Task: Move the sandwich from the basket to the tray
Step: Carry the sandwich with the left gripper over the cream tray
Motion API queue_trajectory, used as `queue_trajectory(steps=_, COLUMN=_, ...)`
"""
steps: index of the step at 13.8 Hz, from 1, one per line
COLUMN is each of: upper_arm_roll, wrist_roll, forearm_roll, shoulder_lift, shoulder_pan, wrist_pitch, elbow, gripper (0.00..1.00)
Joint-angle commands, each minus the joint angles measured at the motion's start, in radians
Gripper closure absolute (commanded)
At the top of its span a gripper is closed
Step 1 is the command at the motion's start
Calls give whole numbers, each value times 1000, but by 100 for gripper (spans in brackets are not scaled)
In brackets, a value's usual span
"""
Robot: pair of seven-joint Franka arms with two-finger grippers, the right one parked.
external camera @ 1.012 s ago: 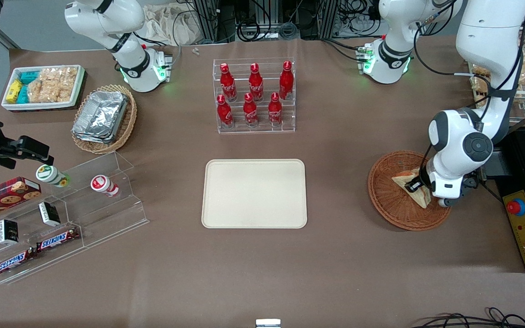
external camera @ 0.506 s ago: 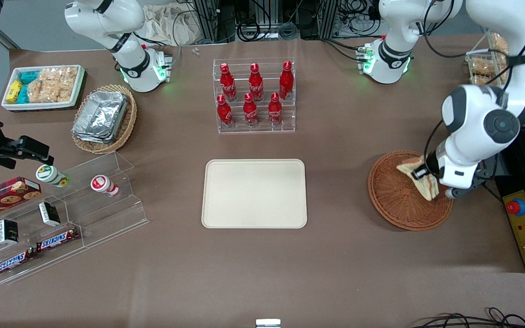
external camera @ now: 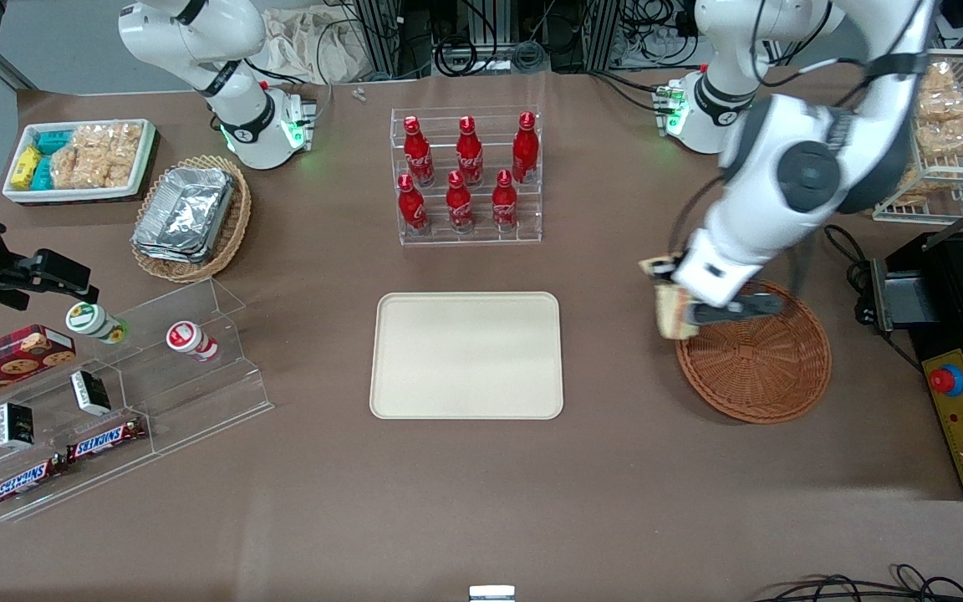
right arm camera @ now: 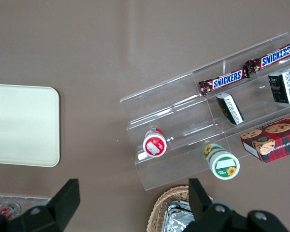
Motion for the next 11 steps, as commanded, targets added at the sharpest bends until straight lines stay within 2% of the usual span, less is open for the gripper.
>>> queue_trajectory(steps=1, upper_arm_roll=-106, wrist_roll=-154, forearm_roll=5, shoulder_lift=120, shoulder_pan=-28, wrist_pitch=108, elbow=38, gripper=100)
queue_trajectory(steps=3, upper_arm_roll=-108, wrist_roll=-228, forearm_roll=136, shoulder_lift=212, shoulder_pan=-114, wrist_pitch=200, elbow=41, gripper=100)
queue_trajectory(steps=5, upper_arm_roll=-107, wrist_roll=-275, forearm_roll=219, shoulder_lift=313, shoulder_pan=-161, wrist_pitch=299, elbow=62, gripper=100)
queue_trajectory(steps=8, upper_arm_roll=-107, wrist_roll=-290, forearm_roll=275, shoulder_lift=445, shoulder_pan=-169, wrist_pitch=310, elbow=146, gripper=100)
queue_trajectory(steps=11, upper_arm_roll=-101, wrist_roll=-368, forearm_roll=409, shoulder_lift=571, shoulder_pan=-200, wrist_pitch=310, elbow=254, gripper=100)
